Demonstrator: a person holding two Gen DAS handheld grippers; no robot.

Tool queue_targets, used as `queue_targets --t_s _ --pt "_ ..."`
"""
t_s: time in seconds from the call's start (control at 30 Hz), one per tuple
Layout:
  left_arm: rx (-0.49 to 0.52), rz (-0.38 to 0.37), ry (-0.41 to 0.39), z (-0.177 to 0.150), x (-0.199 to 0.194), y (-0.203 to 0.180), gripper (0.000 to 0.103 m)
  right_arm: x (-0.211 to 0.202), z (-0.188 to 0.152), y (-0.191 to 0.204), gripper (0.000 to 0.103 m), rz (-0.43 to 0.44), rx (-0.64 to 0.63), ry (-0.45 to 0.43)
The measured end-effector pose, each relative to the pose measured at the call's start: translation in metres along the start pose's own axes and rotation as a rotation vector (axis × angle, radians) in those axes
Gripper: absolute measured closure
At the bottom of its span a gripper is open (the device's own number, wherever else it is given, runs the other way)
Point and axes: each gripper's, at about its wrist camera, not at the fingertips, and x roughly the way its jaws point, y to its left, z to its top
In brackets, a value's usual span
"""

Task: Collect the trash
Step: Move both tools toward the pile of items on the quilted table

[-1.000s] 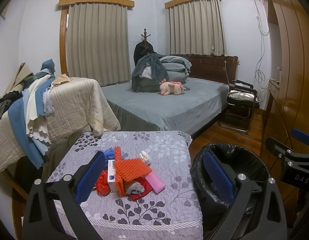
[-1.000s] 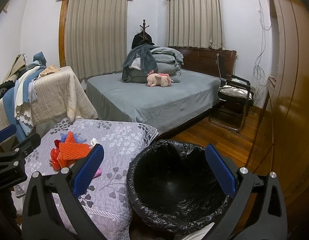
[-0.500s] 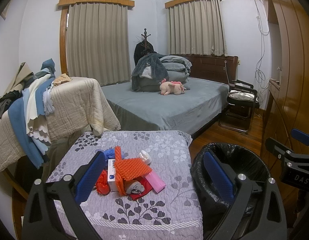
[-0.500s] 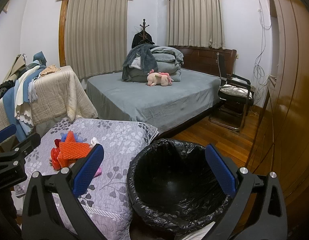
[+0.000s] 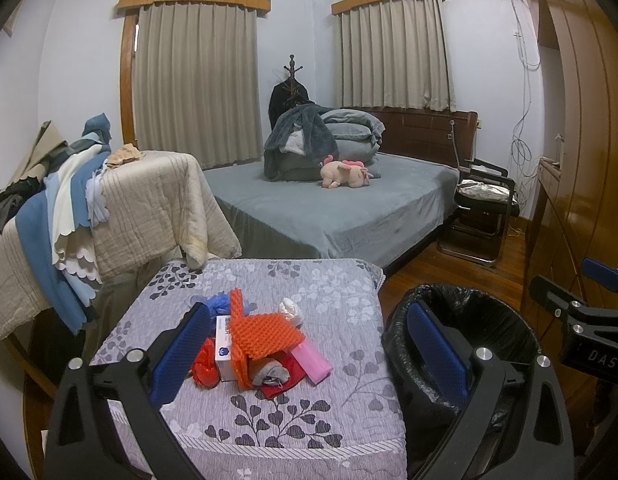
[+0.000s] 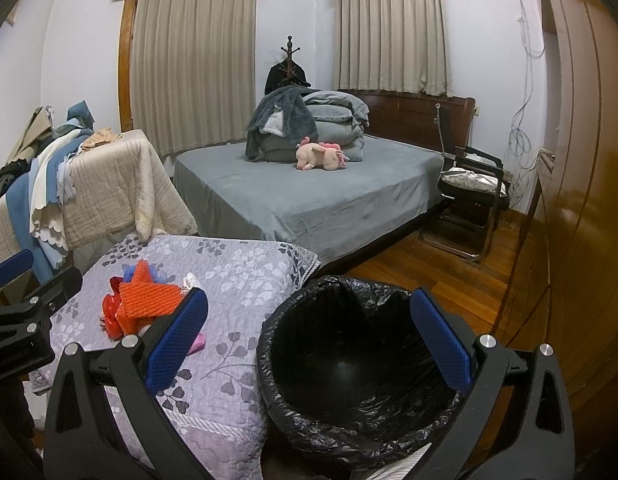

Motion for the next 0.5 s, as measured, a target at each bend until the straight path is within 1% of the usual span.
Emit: queue_targets --t_s 0.13,0.33,0.5 --pt "0.0 0.0 0.005 0.0 0.001 0.002 0.006 0.01 -0.008 0.01 0.005 0.007 -0.009 0.004" --pt "-0.014 0.008 0.013 -0.005 -0.001 0.008 0.006 0.014 -0.003 0.012 0.005 0.023 -0.021 0.013" --pt "-0.026 0.024 0.025 -0.01 0.011 0.019 0.006 0.021 0.001 0.02 0.005 0.042 -0.029 0.022"
